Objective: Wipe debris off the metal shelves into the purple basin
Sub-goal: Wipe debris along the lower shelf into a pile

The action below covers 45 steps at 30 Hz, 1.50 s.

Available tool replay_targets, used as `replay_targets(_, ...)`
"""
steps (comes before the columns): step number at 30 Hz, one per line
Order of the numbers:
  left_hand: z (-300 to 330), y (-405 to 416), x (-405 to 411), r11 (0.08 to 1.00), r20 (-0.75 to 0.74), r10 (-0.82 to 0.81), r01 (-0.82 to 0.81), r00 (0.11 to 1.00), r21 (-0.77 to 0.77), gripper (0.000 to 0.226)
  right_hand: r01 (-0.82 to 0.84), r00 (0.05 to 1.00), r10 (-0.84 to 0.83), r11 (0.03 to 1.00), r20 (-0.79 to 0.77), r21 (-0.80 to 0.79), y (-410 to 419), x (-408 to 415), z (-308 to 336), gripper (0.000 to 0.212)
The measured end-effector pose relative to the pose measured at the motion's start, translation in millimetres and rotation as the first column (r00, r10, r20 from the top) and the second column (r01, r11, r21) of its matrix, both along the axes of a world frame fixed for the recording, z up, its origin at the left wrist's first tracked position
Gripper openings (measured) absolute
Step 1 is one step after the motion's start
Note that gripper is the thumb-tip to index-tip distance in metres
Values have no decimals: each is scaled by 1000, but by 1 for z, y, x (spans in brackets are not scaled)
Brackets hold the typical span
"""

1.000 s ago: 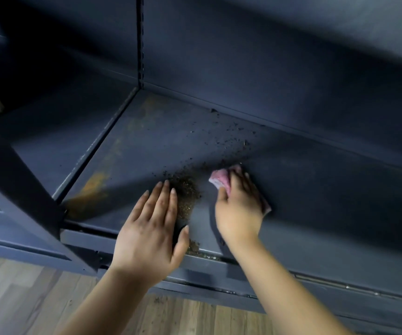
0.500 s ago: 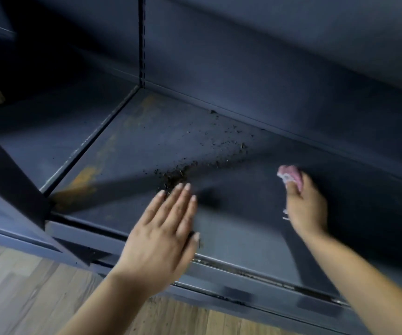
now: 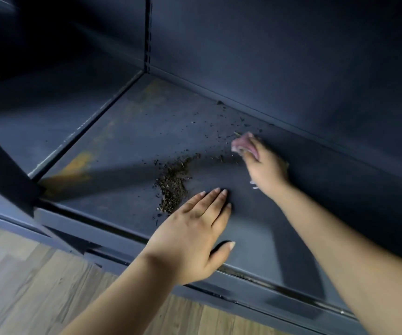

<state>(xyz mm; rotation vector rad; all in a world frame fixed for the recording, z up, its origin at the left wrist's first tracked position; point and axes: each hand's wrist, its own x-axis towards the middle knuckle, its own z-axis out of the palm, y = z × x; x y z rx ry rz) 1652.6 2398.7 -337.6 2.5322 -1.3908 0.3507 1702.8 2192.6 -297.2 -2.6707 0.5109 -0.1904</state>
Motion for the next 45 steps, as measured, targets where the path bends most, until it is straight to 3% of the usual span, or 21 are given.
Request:
replay_targets(5, 2, 0, -1, 1000, 7, -5, 5, 1000, -9, 63, -346, 935, 339, 936, 106, 61, 51, -7, -8, 46)
replay_targets(9, 2, 2, -2, 1000, -1, -10, 10, 1000, -16, 63, -375, 927, 360, 900, 103, 221, 46, -9, -4, 43)
replay_targets(12, 1, 1, -2, 1000, 6, -7, 7, 1000, -22, 62, -267, 952, 238, 952, 190, 147, 23, -18, 2, 36)
replay_targets(15, 1, 1, -3, 1000, 6, -7, 8, 1000, -28, 62, -13, 962, -5, 998, 271, 62, -19, -32, 3, 33)
replay_targets(18, -1, 2, -3, 999, 2, -6, 6, 1000, -33, 61, 200, 969, -199, 980, 149, 3, -65, -32, -6, 28)
replay_targets(20, -1, 2, -3, 999, 2, -5, 5, 1000, -32, 61, 303, 950, -301, 953, 83, -4, -84, -26, -13, 38)
replay_targets(23, -1, 1, -3, 1000, 6, -3, 3, 1000, -25, 61, 374, 927, -373, 927, 32, -33, -99, -8, -18, 33)
replay_targets(27, -3, 1, -2, 1000, 7, -7, 7, 1000, -26, 61, 350, 937, -350, 937, -4, -13, -88, 20, -7, 29)
replay_targets(30, -4, 0, -2, 1000, -2, -7, 6, 1000, -26, 60, 276, 961, -277, 961, 15, 31, -72, 45, -3, 27)
replay_targets(33, -3, 0, -2, 1000, 7, -3, 3, 1000, -28, 60, 101, 995, -101, 995, 27, -10, -49, 58, -4, 28)
replay_targets(37, -4, 0, -2, 1000, 5, 1, 0, 1000, -19, 61, -125, 990, 127, 991, -60, 44, -4, 55, 2, 42)
replay_targets(40, -3, 0, -2, 1000, 5, -3, 3, 1000, -20, 61, -349, 936, 351, 936, -34, 41, 27, 31, 3, 47)
replay_targets(42, -2, 1, -2, 1000, -1, -6, 6, 1000, -19, 61, -528, 849, 525, 847, 55, 62, 41, 15, -2, 44)
replay_targets(45, 0, 2, -2, 1000, -10, -7, 7, 1000, -3, 61, -616, 788, 609, 783, 93, 90, 47, 4, -10, 38)
